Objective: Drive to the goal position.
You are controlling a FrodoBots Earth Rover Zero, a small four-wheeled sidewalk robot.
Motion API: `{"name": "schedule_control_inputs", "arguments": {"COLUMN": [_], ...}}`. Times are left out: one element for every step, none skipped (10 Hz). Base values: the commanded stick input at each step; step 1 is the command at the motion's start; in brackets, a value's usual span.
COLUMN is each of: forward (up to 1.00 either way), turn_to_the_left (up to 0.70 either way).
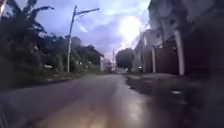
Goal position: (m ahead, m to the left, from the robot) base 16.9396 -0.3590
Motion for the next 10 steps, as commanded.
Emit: {"name": "schedule_control_inputs", "arguments": {"forward": [0.70, 0.70, 0.70, 0.70, 0.70, 0.70, 0.70, 0.70, 0.70, 0.70], "turn_to_the_left": [-0.18, -0.30, -0.18, -0.16, -0.24, -0.33, -0.35, -0.35, -0.35, -0.35]}}
